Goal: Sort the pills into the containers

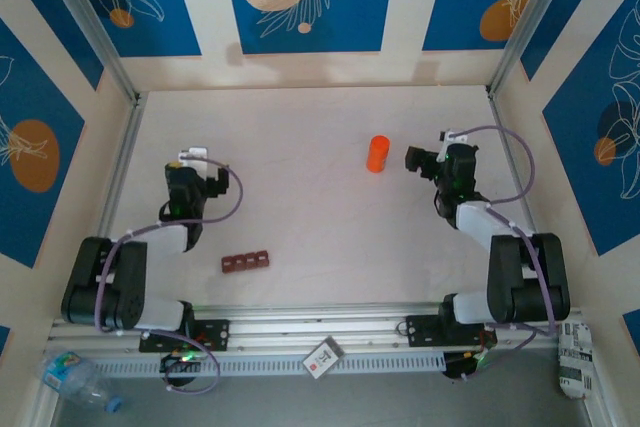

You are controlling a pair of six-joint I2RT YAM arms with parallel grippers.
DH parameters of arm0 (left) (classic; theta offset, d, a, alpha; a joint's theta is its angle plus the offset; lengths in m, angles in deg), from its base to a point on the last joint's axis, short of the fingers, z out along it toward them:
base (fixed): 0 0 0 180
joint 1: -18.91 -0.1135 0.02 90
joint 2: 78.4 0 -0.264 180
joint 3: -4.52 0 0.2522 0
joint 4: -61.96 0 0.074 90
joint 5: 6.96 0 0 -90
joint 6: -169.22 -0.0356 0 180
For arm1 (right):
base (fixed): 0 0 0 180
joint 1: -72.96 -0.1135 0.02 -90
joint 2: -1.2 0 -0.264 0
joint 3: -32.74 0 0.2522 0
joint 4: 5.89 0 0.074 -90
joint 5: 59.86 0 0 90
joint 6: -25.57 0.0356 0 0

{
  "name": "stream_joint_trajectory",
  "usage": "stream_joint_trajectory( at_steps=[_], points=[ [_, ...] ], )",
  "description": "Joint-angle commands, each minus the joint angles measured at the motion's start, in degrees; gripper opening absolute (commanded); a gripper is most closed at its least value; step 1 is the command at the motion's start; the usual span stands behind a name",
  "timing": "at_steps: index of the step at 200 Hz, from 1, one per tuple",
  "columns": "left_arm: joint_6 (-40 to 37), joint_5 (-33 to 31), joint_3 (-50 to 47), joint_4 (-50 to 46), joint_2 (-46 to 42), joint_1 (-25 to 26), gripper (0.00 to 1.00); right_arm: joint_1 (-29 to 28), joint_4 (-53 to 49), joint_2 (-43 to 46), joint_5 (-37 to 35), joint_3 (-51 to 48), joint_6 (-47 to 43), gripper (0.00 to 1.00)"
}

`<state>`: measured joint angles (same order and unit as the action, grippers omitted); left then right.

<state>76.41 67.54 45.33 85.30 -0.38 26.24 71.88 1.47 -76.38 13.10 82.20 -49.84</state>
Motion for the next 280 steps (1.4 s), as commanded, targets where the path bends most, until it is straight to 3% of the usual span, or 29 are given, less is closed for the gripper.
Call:
stream_joint_trajectory(
  at_steps=[1, 29, 49, 84, 121, 168, 204, 280],
  points=[
    [3.69, -5.05, 5.48, -12.86, -4.21, 0.49, 1.0, -0.05, -9.78, 3.17, -4.86, 0.35, 7.63, 0.99],
    [12.43, -5.41, 13.62, -31.99, -6.82, 0.51, 1.0, 0.9, -17.57, 7.95, -0.27, 1.69, 14.77, 0.99],
    [18.24, -2.64, 17.03, -42.13, -8.43, 0.51, 1.0, -0.32, -19.44, 10.17, 6.3, 2.31, 14.55, 0.99],
    [25.13, 6.89, 19.18, -55.61, -11.22, 0.91, 1.0, -8.03, -26.94, 11.85, 9.16, 5.76, 10.92, 0.99],
    [32.62, 12.74, 16.34, -64.52, -15.22, 1.5, 1.0, -16.76, -35.03, 9.59, 6.43, 10.31, 11.07, 0.99],
    [38.74, 15.17, 9.29, -69.57, -20.18, 5.16, 1.0, -24.15, -38.61, 7.07, 1.63, 13.24, 13.41, 0.99],
    [41.57, 14.98, 5.38, -69.52, -22.41, 8.35, 1.0, -25.15, -42.05, 4.9, -3.56, 15.47, 16.72, 0.99],
    [47.39, 15.02, -1.0, -67.02, -23.09, 16.41, 1.0, -26.15, -47.84, 0.74, -2.34, 20.81, 16.18, 0.99]
  ],
)
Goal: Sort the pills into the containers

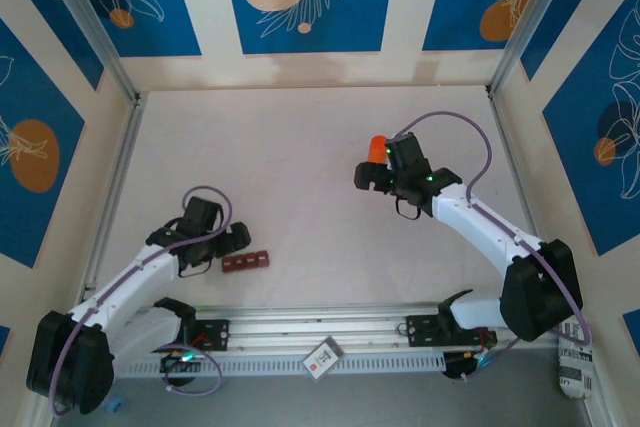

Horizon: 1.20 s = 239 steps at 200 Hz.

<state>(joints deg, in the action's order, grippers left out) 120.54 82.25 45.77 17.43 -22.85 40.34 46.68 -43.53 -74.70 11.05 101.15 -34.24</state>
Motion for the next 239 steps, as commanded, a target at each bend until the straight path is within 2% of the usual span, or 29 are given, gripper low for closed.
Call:
stream_joint_trajectory(
  at_steps=[1, 160, 239],
  points=[
    [3.25, 0.29, -1.45, 0.91, -0.57, 2.44, 1.0, -0.96, -2.84, -0.97, -0.31, 1.86, 0.62, 0.99],
    [10.44, 1.24, -3.77, 4.84, 0.26, 11.08, 1.0, -0.1, -3.09, -5.88, 1.88, 4.06, -0.66, 0.99],
    [12.98, 1.6, -0.52, 12.97, 7.28, 17.62, 1.0, 3.4, -3.99, -4.01, 5.5, 3.63, -3.14, 0.99]
  ],
)
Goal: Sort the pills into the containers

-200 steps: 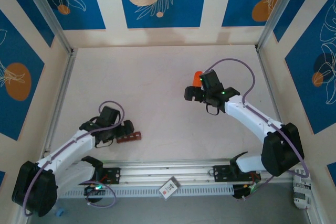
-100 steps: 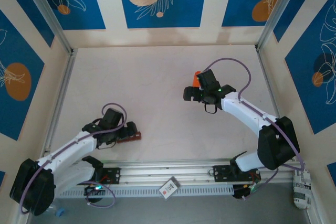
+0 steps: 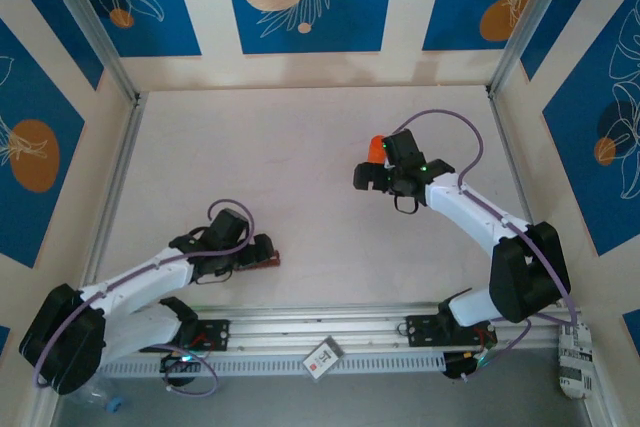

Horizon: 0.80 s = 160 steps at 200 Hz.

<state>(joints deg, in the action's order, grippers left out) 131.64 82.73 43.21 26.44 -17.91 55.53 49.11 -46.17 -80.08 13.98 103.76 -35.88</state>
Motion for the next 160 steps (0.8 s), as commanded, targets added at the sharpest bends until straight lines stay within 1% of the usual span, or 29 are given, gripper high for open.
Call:
stream_joint_trajectory(
  at_steps=[1, 57, 81, 104, 124, 140, 160],
  points=[
    [1.93, 1.11, 2.13, 4.12, 2.39, 2.59, 1.0, 1.03, -1.34, 1.42, 2.65, 1.02, -1.54, 0.99],
    [2.46, 0.32, 6.74, 9.4, 10.46, 9.18, 1.0, 2.23, -1.6, 3.06, 4.6, -0.37, -1.75, 0.99],
    [1.87, -0.62, 8.71, 9.49, 12.87, 10.62, 1.0, 2.27, -1.66, 3.54, 5.41, -0.82, -1.75, 0.99],
    [1.6, -3.12, 9.51, 8.81, 12.81, 10.57, 1.0, 2.1, -0.96, 4.44, 7.45, -1.9, -2.01, 0.99],
    [-0.1, -6.45, 11.28, 6.56, 11.44, 9.75, 1.0, 1.48, 1.72, 6.18, 11.19, -4.45, -3.05, 0.99],
    [-1.8, -7.72, 12.84, 5.7, 10.49, 7.6, 1.0, 0.56, 4.77, 7.98, 14.4, -7.17, -3.41, 0.99],
    [-3.99, -6.37, 15.1, 5.48, 10.6, 2.93, 1.0, -1.77, 6.78, 8.16, 16.5, -8.49, -4.44, 0.99]
  ],
)
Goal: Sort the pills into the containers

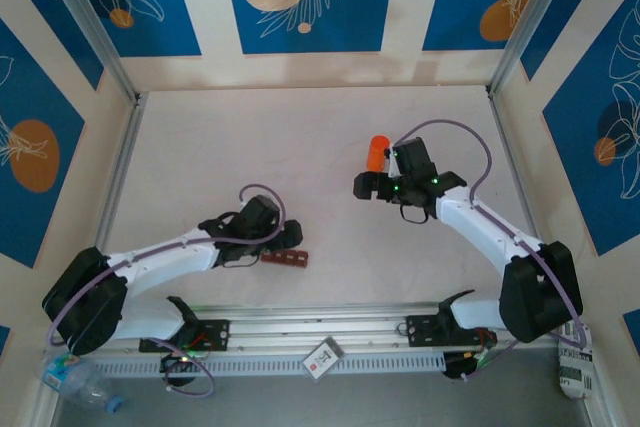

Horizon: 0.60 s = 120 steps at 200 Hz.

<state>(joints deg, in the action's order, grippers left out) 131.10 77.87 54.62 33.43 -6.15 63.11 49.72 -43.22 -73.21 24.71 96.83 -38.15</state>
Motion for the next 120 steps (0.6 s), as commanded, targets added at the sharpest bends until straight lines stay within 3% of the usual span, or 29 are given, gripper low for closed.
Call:
stream_joint_trajectory(
  at_steps=[1, 75, 120],
  points=[
    [-3.62, -1.38, 3.85, -1.55, -1.11, -4.92, 1.0, -2.53, 3.86, 1.25, 5.78, -1.6, -2.23, 0.99],
    [-15.95, 5.2, 19.54, -5.12, 10.72, -23.34, 1.0, -17.23, 6.39, -7.03, 4.53, 0.76, -14.5, 0.99],
    [-14.66, 11.97, 26.29, -3.66, 18.84, -30.93, 1.0, -26.67, 7.7, -13.89, 1.14, 3.14, -21.53, 0.99]
  ],
)
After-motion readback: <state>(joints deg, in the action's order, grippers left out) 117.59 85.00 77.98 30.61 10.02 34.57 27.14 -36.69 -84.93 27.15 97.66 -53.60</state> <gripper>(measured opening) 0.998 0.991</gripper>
